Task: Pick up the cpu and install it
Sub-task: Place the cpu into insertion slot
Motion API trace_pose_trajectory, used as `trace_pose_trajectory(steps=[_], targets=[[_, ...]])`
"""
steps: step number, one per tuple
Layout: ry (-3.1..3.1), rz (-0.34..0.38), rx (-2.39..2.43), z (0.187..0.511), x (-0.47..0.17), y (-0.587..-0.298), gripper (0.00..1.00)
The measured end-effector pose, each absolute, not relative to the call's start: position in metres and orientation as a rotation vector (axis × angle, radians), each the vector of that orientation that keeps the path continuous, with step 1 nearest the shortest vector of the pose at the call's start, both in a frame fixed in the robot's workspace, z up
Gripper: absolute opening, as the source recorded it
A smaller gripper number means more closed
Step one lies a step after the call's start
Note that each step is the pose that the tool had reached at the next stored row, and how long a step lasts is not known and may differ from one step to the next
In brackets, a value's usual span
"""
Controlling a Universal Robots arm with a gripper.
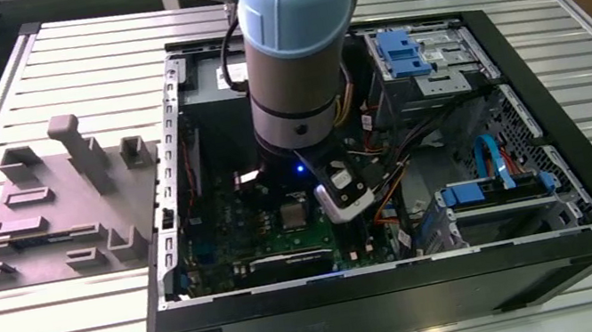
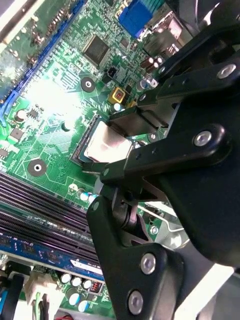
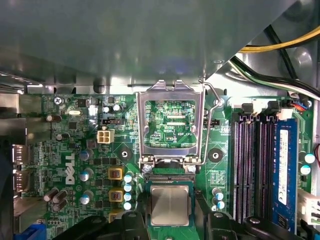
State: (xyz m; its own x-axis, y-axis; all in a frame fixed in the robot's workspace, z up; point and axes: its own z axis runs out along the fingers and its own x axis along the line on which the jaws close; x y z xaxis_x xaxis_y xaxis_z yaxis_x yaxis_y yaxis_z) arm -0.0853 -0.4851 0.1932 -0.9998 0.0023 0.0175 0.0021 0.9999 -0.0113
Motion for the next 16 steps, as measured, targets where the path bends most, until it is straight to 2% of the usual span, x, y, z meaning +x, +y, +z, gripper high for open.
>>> trace_pose_trajectory(steps=[16], targets=[[-3.124,0.013,-0.005,0.1908,-0.0853,-0.485,0.45]])
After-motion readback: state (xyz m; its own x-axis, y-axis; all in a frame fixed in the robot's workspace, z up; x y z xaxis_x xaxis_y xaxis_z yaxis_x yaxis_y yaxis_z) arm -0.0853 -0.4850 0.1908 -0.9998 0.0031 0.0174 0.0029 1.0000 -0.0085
